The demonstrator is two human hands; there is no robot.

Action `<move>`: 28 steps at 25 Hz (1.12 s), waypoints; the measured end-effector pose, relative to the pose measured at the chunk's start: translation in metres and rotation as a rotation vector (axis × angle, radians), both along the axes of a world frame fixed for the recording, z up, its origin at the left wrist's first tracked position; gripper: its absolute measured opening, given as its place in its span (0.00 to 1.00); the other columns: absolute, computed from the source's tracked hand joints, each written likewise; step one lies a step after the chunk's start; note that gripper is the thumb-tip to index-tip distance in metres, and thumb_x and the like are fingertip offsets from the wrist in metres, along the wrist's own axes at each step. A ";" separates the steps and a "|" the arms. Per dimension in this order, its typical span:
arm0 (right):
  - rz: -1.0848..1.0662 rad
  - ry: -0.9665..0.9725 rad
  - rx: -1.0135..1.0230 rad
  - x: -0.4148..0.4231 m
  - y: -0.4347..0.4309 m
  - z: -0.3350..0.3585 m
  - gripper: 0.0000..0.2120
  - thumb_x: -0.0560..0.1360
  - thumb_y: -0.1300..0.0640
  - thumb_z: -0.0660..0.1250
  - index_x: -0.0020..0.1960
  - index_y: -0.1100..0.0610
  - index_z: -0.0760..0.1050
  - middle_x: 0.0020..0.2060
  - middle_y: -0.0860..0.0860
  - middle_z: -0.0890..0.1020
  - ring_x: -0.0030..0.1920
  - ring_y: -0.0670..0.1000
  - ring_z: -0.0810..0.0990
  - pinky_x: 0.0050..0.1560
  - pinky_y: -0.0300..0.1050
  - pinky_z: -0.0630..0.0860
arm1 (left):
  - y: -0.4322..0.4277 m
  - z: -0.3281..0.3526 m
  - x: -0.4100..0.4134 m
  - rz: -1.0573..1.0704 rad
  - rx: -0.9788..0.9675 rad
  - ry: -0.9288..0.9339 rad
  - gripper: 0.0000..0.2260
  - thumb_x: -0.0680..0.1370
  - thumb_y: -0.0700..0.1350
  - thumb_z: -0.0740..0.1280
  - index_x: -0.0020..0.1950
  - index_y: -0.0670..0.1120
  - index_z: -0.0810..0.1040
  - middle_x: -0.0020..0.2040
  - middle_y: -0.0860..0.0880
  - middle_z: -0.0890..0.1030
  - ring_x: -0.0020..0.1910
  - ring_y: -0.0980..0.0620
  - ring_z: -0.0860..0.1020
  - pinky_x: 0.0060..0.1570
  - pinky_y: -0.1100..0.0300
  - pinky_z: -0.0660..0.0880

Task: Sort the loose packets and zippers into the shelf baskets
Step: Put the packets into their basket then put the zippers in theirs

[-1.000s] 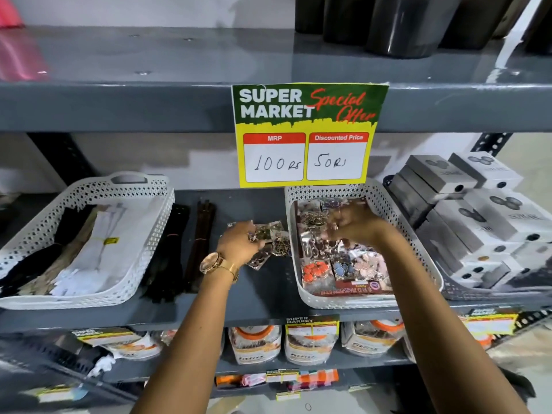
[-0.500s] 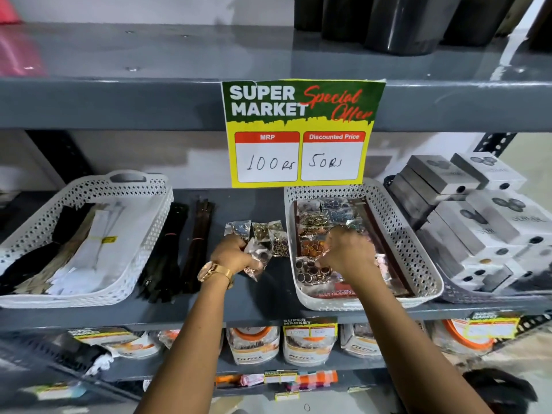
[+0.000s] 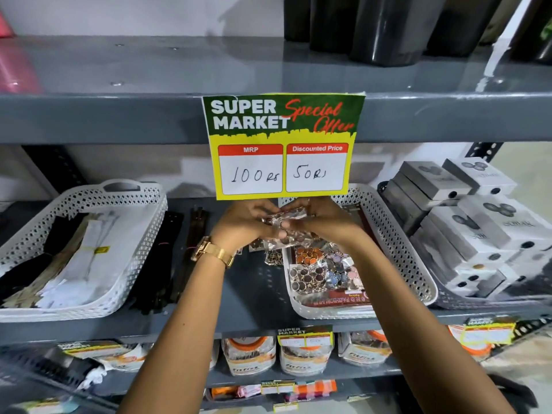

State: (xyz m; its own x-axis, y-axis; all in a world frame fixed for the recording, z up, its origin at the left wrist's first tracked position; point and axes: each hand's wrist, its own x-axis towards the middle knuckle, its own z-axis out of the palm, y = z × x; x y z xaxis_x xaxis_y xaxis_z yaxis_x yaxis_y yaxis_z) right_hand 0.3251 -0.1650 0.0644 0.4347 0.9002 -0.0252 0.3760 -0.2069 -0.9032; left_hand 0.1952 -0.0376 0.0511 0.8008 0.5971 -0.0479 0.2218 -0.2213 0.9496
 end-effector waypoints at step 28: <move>-0.103 -0.018 0.059 0.027 -0.013 0.010 0.07 0.73 0.57 0.71 0.49 0.49 0.77 0.41 0.42 0.82 0.37 0.35 0.80 0.34 0.29 0.75 | 0.033 -0.031 0.004 0.283 -0.147 0.000 0.18 0.67 0.37 0.77 0.53 0.45 0.77 0.47 0.49 0.80 0.45 0.50 0.78 0.36 0.67 0.80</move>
